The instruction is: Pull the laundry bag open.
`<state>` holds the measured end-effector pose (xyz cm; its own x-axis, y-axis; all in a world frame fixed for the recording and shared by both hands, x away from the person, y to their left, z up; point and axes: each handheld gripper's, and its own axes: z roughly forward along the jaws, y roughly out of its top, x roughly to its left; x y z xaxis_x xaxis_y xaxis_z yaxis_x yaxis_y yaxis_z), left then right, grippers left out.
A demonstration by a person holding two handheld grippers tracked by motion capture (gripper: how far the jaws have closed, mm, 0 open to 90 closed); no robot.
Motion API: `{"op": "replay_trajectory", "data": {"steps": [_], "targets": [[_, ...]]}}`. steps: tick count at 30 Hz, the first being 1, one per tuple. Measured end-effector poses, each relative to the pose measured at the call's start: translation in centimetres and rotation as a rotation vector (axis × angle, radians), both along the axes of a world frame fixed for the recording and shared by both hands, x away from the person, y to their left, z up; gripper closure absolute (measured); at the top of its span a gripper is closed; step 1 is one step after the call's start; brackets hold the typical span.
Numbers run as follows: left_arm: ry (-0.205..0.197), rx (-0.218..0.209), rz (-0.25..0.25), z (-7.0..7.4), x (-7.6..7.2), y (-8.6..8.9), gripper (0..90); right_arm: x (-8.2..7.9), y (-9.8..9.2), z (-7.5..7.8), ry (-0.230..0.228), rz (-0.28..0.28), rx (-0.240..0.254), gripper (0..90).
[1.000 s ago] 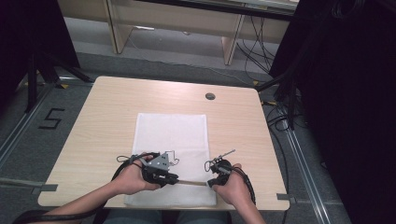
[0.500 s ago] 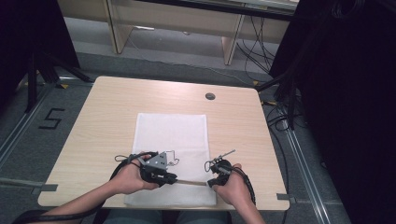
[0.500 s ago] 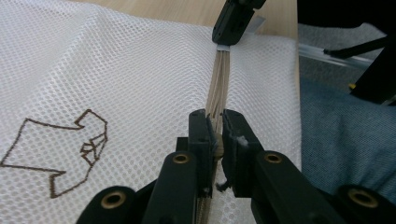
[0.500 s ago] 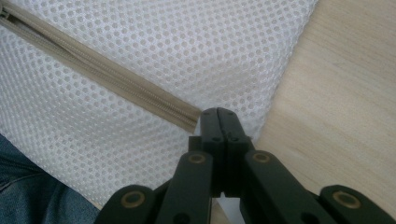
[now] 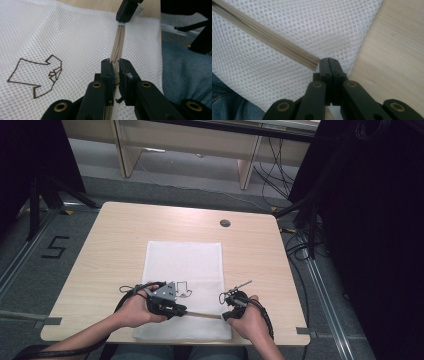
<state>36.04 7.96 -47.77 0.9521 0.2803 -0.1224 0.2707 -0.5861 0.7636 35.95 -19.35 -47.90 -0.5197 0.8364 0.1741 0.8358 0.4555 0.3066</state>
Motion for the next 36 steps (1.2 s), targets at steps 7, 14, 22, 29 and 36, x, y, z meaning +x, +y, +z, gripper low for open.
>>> {"op": "replay_trajectory", "data": {"steps": [7,14,22,29,36], "targets": [[0.011,-0.010,0.002,0.0,-0.1,0.2,82.1,-0.1,0.1,0.1,0.015,-0.021,-0.001,90.0],[0.007,-0.006,0.007,0.1,-0.1,0.6,82.1,0.0,0.0,0.0,0.001,0.000,-0.003,90.0],[0.004,0.012,0.008,0.2,0.0,0.8,82.1,0.1,0.0,0.0,-0.008,0.008,-0.002,90.0],[0.010,-0.008,0.020,0.2,0.0,1.3,82.1,0.0,0.1,0.0,0.002,-0.008,-0.001,90.0],[-0.004,0.011,0.005,0.3,0.0,1.4,82.1,0.1,0.0,0.0,-0.006,0.008,-0.004,90.0]]}}
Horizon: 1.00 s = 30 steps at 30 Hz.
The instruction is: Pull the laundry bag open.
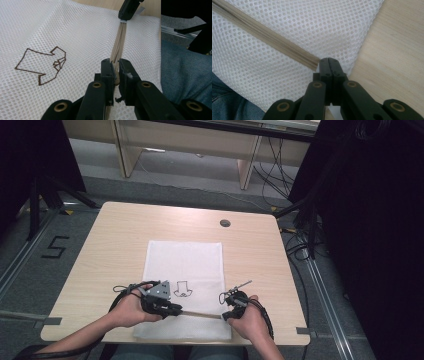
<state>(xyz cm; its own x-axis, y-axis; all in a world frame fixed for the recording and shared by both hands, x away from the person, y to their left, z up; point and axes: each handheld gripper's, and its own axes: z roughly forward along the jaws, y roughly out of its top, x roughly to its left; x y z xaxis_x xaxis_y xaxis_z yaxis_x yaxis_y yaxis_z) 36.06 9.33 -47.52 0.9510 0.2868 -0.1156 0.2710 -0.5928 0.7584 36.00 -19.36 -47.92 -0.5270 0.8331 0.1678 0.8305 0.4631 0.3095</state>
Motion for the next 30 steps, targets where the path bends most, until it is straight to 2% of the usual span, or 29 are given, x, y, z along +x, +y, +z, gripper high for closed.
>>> {"op": "replay_trajectory", "data": {"steps": [1,2,3,5,6,7,9,11,13,14,16,17,18,19,21,23,24,25,26,27,28,30], "targets": [[0.020,-0.017,0.016,0.0,-0.1,0.0,82.1,0.0,-0.1,0.0,-0.008,0.002,-0.004,90.0],[0.008,-0.008,0.008,0.0,0.0,0.1,82.1,0.1,-0.1,0.0,-0.009,0.003,-0.003,90.0],[0.021,-0.012,0.021,0.0,0.0,0.2,82.1,0.0,-0.1,0.0,-0.004,-0.002,-0.003,90.0],[0.018,-0.014,0.023,0.0,0.0,0.3,82.1,0.1,-0.2,0.0,-0.015,0.018,0.002,90.0],[0.006,-0.013,0.005,0.1,0.1,0.4,82.1,0.1,-0.1,0.0,-0.014,0.009,-0.002,90.0],[0.017,-0.012,0.023,0.0,0.0,0.4,82.1,0.1,-0.1,0.0,-0.007,0.002,-0.003,90.0],[0.008,-0.009,0.022,0.1,0.2,0.8,82.1,0.1,-0.1,-0.1,-0.016,0.012,0.000,90.0],[0.014,-0.016,0.040,0.1,0.2,1.3,82.1,0.1,-0.1,0.0,-0.008,0.002,-0.004,90.0],[0.021,-0.019,0.051,0.1,0.2,1.6,82.1,0.1,-0.1,-0.1,-0.019,0.010,0.002,90.0],[0.012,-0.021,0.038,0.1,0.3,1.7,82.1,0.1,-0.1,-0.1,-0.019,0.009,0.001,90.0],[0.022,-0.014,0.048,0.0,0.1,1.7,82.1,0.2,-0.2,-0.2,-0.028,0.028,0.004,90.0],[0.002,-0.004,0.027,0.0,0.2,1.7,82.1,0.2,-0.2,-0.2,-0.025,0.022,0.003,90.0],[0.018,-0.007,0.043,0.0,0.1,1.7,82.1,0.2,-0.1,-0.1,-0.025,0.021,0.002,90.0],[0.014,-0.010,0.032,0.0,0.1,1.7,82.1,0.1,-0.1,-0.1,-0.021,0.016,0.001,90.0],[0.024,-0.009,0.044,0.1,0.0,1.9,82.1,0.1,-0.1,0.0,-0.007,0.001,-0.006,90.0],[0.014,-0.013,0.031,0.0,0.1,2.0,82.1,0.1,-0.1,0.0,-0.008,0.001,-0.004,90.0],[0.009,-0.001,0.023,0.1,0.1,2.1,82.1,0.1,-0.1,0.0,-0.016,0.017,0.002,90.0],[0.022,-0.012,0.046,-0.1,-0.2,2.0,82.1,0.1,-0.1,0.0,-0.015,0.014,0.001,90.0],[0.034,-0.021,0.044,-0.1,-0.2,2.1,82.1,0.1,-0.1,0.0,-0.014,0.012,0.001,90.0],[0.019,-0.004,0.042,0.0,-0.2,2.2,82.1,0.1,-0.2,0.0,-0.015,0.018,0.001,90.0],[0.028,-0.006,0.044,0.0,-0.2,2.3,82.1,0.1,-0.1,-0.1,-0.018,0.014,0.000,90.0],[0.020,-0.005,0.049,0.0,-0.3,2.5,82.1,0.1,-0.1,0.0,-0.014,0.009,-0.003,90.0]]}}
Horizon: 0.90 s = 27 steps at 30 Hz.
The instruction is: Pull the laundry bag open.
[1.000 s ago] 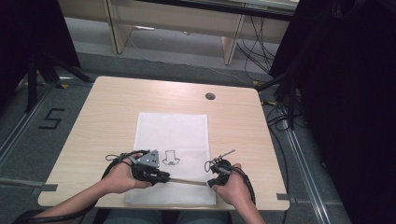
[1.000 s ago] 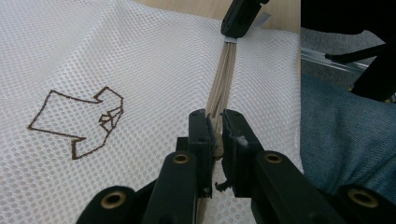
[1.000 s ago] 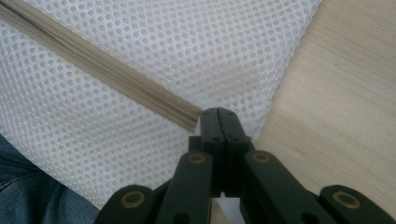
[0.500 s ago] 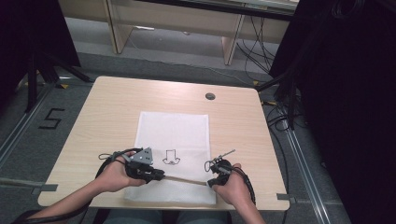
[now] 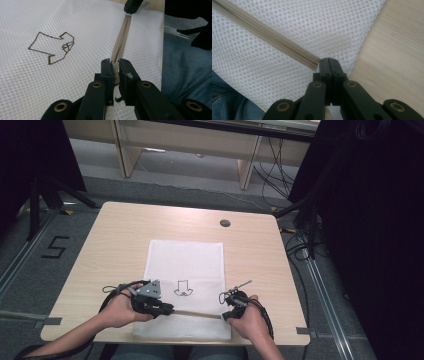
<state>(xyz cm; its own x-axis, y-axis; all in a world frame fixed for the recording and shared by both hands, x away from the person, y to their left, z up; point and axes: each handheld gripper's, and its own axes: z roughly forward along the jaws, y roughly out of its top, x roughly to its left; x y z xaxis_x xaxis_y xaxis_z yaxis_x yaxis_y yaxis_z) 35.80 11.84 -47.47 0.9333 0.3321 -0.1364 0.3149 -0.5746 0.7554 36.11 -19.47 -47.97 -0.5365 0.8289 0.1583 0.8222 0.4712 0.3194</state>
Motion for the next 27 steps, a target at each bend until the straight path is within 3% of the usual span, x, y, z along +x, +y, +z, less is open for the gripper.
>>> {"op": "replay_trajectory", "data": {"steps": [1,2,5,6,8,12,15,18,19,22,24,27], "targets": [[0.007,-0.005,0.012,0.0,-0.1,0.1,82.1,0.0,0.0,0.0,-0.005,0.001,0.004,90.0],[-0.011,0.009,0.002,0.1,0.0,0.4,82.1,0.0,0.0,0.0,-0.006,0.004,0.005,90.0],[0.013,-0.011,0.018,0.0,-0.1,0.7,82.1,0.1,-0.1,0.0,-0.008,0.024,-0.003,90.0],[-0.004,0.008,0.003,0.1,0.0,0.9,82.1,0.1,0.0,0.0,-0.005,0.017,-0.004,90.0],[0.009,-0.005,0.019,0.0,-0.3,0.9,82.1,0.1,-0.1,-0.1,-0.010,0.024,-0.002,90.0],[-0.005,-0.001,0.001,0.1,-0.3,1.0,82.1,0.1,0.0,-0.1,-0.012,0.014,0.006,90.0],[-0.006,0.006,0.019,0.2,-0.5,1.4,82.1,0.0,0.0,0.0,0.007,-0.008,-0.003,90.0],[-0.004,0.003,0.028,0.3,-0.4,1.9,82.1,0.1,-0.1,-0.1,-0.009,0.024,-0.001,90.0],[0.006,-0.013,0.037,0.3,-0.6,2.0,82.1,0.0,0.0,0.0,0.002,0.004,-0.005,90.0],[-0.009,0.002,0.020,0.2,-0.6,2.2,82.1,0.0,0.0,0.0,0.001,0.001,-0.005,90.0],[-0.005,0.009,0.035,0.2,-0.7,2.4,82.1,0.1,-0.1,0.0,-0.009,0.022,-0.002,90.0],[0.002,-0.002,0.046,0.2,-0.6,2.9,82.1,0.0,0.1,0.0,0.004,-0.001,-0.005,90.0]]}}
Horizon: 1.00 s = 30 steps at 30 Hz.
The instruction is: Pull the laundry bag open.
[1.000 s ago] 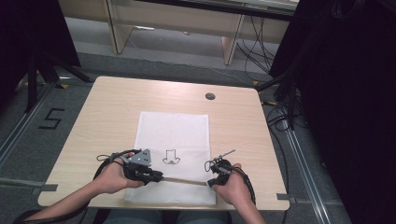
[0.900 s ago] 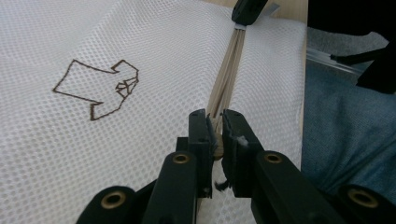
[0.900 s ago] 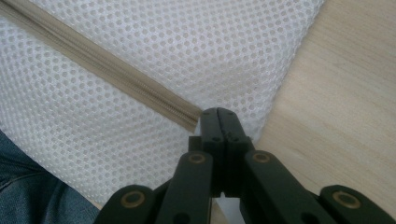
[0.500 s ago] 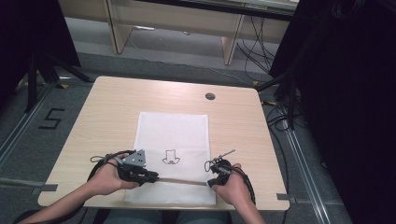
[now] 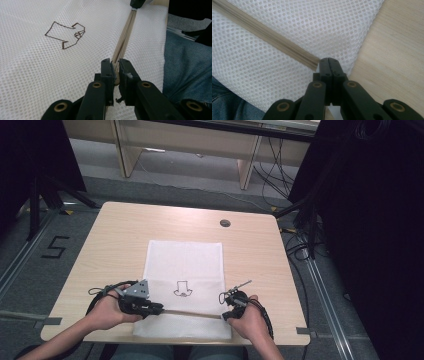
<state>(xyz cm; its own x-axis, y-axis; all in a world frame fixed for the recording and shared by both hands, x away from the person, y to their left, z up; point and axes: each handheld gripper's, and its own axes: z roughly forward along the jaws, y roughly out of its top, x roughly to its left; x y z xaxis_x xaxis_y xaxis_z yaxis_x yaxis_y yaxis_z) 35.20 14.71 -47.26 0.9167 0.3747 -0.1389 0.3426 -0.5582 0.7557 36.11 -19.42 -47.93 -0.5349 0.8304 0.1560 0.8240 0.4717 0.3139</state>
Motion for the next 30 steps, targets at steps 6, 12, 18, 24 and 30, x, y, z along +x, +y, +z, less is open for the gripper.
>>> {"op": "replay_trajectory", "data": {"steps": [6,12,18,24,30], "targets": [[0.004,-0.001,0.004,-0.1,-0.2,0.3,82.1,0.0,0.0,0.0,-0.002,0.003,0.000,90.0],[0.003,-0.001,0.020,-0.1,-0.1,1.1,82.1,0.0,0.0,0.0,-0.003,0.005,-0.002,90.0],[0.005,-0.003,0.042,-0.1,-0.3,2.1,82.1,0.0,0.0,0.0,-0.004,0.008,-0.001,90.0],[0.016,-0.012,0.059,-0.2,-0.4,3.1,82.1,0.0,0.0,0.0,-0.004,0.007,-0.002,90.0],[-0.003,0.007,0.060,-0.2,-0.4,3.9,82.1,0.0,0.0,0.0,-0.006,0.009,-0.001,90.0]]}}
